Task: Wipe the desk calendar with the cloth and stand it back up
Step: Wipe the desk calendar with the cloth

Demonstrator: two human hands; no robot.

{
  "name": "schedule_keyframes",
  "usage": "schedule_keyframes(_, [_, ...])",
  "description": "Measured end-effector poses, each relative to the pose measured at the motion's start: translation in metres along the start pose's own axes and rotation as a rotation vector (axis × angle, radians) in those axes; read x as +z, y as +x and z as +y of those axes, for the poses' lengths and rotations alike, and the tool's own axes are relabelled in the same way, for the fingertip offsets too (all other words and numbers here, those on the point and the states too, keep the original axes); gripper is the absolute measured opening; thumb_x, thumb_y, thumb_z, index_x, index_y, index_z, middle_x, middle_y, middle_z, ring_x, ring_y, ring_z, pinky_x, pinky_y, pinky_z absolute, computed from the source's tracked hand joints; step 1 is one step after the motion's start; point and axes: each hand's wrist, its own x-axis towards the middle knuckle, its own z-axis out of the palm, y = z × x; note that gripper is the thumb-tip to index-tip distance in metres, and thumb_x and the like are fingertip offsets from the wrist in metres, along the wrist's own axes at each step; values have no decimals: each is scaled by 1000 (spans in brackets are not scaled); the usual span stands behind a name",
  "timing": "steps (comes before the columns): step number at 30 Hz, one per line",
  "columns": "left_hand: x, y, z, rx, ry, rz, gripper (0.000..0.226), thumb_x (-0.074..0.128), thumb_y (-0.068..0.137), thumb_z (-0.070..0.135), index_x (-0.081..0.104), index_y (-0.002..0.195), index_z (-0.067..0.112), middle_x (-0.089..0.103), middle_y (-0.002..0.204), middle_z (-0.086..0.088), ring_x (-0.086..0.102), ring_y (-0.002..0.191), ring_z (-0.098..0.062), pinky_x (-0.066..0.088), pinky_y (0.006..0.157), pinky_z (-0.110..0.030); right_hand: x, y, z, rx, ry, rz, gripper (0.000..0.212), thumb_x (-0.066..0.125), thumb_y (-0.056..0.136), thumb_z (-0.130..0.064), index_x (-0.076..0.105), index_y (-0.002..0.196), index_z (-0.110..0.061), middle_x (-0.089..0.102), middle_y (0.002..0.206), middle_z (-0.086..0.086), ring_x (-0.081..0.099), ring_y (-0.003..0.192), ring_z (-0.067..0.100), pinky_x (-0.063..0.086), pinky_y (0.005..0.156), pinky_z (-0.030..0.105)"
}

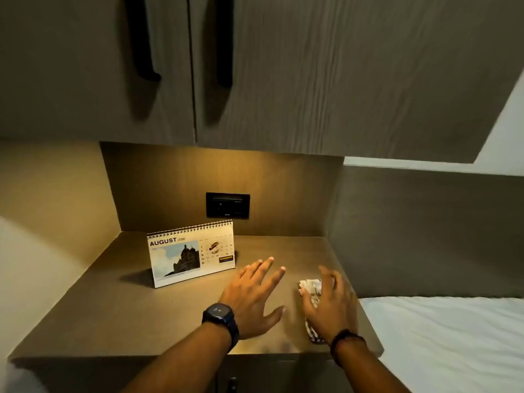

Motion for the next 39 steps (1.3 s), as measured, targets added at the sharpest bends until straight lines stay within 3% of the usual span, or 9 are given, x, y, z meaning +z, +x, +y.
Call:
schedule_keyframes(4, [46,15,1,-127,-67,-184,80,30,80,71,-2,144,37,3,159,-5,9,142,-27,11,112,-45,37,19,29,109,-49,-260,77,48,76,-65,20,139,-31,32,146,9,36,131,29,39,104,44])
schedule_keyframes(8, [81,27,-6,-158,-69,-317,84,29,76,75,-4,145,38,-4,159,-3,1,143,-25,1,112,-45,67,33,45,145,-87,-339,86,45,73,-72,8,142,-37,22,152,9,28,136,31,35,107,48])
schedule_keyframes(14, [119,29,-26,-196,-100,-409,97,23,67,87,4,146,34,0,159,-3,-3,143,-26,0,113,-50,99,33,48,184,-207,-306,71,33,79,-67,13,141,-39,26,151,8,34,132,31,35,106,46])
schedule_keyframes(19, [133,24,-36,-198,-154,-438,104,13,61,93,0,146,35,-1,159,-3,-6,143,-26,-4,112,-50,108,36,39,237,-221,-237,53,41,87,-45,25,137,-38,35,146,9,39,123,31,41,101,43])
schedule_keyframes(24, [101,33,-75,-183,-82,-335,89,20,74,82,0,146,33,0,159,-4,0,143,-25,0,112,-47,121,42,3,229,72,-104,51,52,87,-24,39,135,-31,49,130,13,45,113,31,47,94,42])
schedule_keyframes(29, [25,64,-166,-212,11,198,71,50,84,57,36,141,19,37,147,-15,32,134,-32,28,109,-46,146,56,-97,213,598,122,51,57,86,-8,46,134,-23,52,122,16,52,108,31,43,90,36])
schedule_keyframes(31, [3,78,-201,-248,86,286,67,52,85,53,40,139,16,42,144,-16,37,131,-34,32,106,-47,157,61,-135,254,725,122,52,53,90,-15,38,138,-29,46,130,11,49,108,21,42,86,30])
schedule_keyframes(34, [-8,98,-238,-321,165,173,68,39,88,59,31,143,20,35,148,-13,30,135,-31,27,109,-46,177,69,-176,322,810,62,58,48,93,-17,25,142,-37,36,139,6,46,108,12,49,82,27])
schedule_keyframes(39, [13,108,-259,-357,158,-70,70,9,88,66,32,143,29,30,153,-4,23,139,-25,21,112,-44,201,80,-212,354,862,86,71,47,92,-6,13,140,-45,25,149,8,51,117,21,56,87,40])
